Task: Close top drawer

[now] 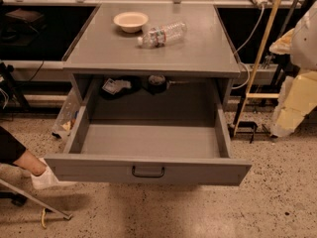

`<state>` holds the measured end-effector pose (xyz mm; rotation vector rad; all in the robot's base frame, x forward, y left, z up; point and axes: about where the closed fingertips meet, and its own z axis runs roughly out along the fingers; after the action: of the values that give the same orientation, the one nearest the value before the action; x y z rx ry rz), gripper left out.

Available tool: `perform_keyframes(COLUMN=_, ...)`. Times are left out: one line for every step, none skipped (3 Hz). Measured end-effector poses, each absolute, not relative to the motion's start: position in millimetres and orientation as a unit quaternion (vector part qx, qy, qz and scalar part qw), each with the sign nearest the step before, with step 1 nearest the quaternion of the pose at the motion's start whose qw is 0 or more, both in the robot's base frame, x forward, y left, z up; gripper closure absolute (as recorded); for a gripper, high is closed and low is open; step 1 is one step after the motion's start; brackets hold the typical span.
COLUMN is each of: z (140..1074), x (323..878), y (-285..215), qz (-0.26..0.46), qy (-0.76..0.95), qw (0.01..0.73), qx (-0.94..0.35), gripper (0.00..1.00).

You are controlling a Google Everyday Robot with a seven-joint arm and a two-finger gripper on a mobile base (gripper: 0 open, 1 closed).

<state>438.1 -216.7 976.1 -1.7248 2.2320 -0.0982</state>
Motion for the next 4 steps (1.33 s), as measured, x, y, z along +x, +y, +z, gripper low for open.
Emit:
perform_keyframes(z=976.1, x=438.1, y=-216.7, qz=-0.034, qy=0.781, qw=0.159, qx=-0.603, gripper=0.00)
perform_keyframes(z=965.8, x=434.9, y=-212.4, qz=-0.030, qy=0.776, qw=0.158, qx=-0.610, gripper=0.00)
perform_keyframes(z=932.1, x=422.6, y=-195.1, qz=0.000, qy=0.761, qw=0.167, qx=-0.627, gripper=0.00)
perform_keyframes(z=857.5, x=401.0, y=-176.6, qz=0.064, qy=0.760, qw=0.168, qx=-0.625, gripper=0.00)
